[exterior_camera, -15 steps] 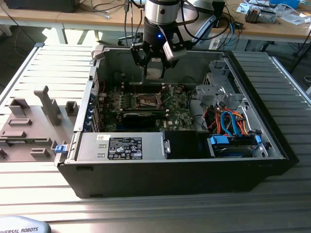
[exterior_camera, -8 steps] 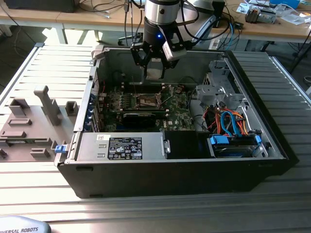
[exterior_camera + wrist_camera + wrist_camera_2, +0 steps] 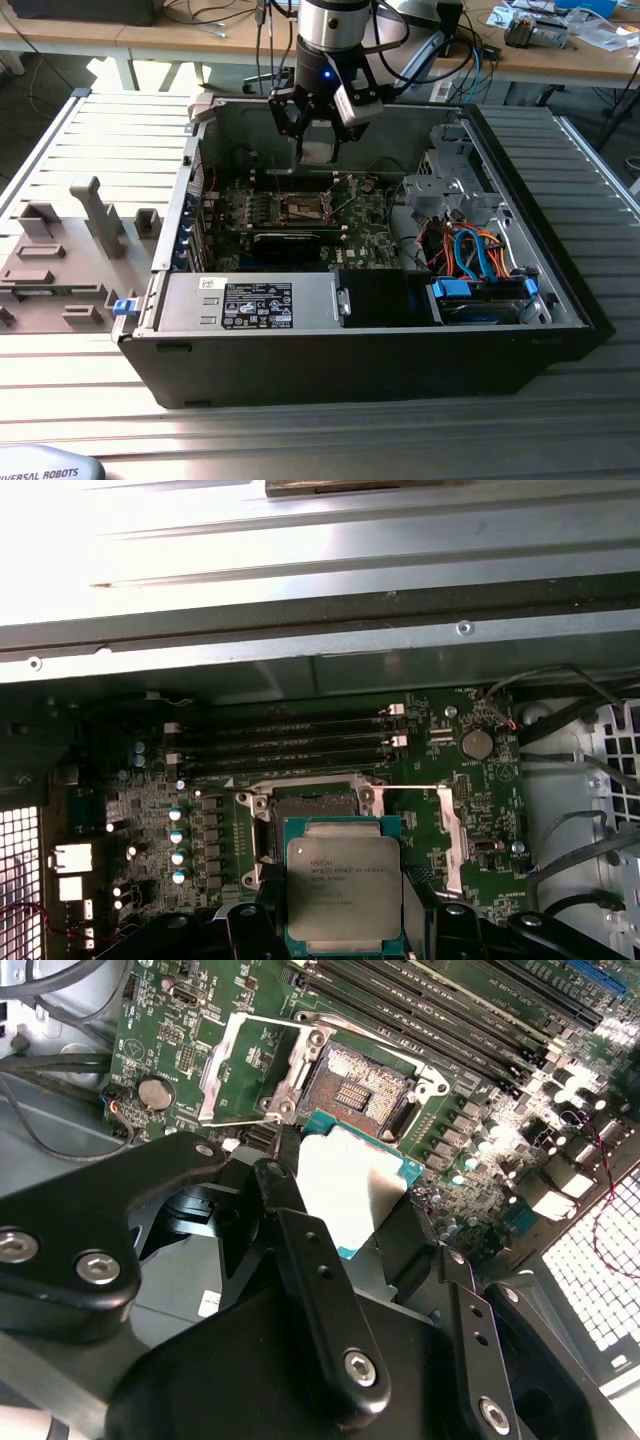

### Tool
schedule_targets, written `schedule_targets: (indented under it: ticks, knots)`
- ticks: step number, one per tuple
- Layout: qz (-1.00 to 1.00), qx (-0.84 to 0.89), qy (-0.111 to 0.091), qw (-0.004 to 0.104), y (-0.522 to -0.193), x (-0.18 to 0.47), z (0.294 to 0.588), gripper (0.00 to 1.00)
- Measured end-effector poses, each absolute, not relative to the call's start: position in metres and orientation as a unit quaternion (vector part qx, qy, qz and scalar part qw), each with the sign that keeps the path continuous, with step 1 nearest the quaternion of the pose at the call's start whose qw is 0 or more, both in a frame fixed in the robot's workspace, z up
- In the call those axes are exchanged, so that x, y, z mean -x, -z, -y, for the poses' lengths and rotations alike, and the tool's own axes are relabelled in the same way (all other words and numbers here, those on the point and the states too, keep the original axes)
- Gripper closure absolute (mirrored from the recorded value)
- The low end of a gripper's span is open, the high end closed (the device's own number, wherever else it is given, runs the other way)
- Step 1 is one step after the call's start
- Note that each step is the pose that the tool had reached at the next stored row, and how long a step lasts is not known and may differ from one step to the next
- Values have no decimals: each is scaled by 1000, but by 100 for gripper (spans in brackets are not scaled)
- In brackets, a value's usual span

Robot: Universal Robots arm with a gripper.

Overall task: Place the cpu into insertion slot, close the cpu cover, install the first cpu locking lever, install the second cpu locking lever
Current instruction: 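Place the cpu into insertion slot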

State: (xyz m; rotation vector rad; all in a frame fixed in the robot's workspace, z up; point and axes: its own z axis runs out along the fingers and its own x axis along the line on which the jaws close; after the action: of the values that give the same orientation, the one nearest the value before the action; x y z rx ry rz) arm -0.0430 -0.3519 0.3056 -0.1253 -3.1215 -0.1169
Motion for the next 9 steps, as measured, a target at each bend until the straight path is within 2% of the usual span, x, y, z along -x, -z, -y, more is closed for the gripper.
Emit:
schedule_targets:
  ticks: [9]
  knots:
    - [998,44,34,7,-305,43,352,46]
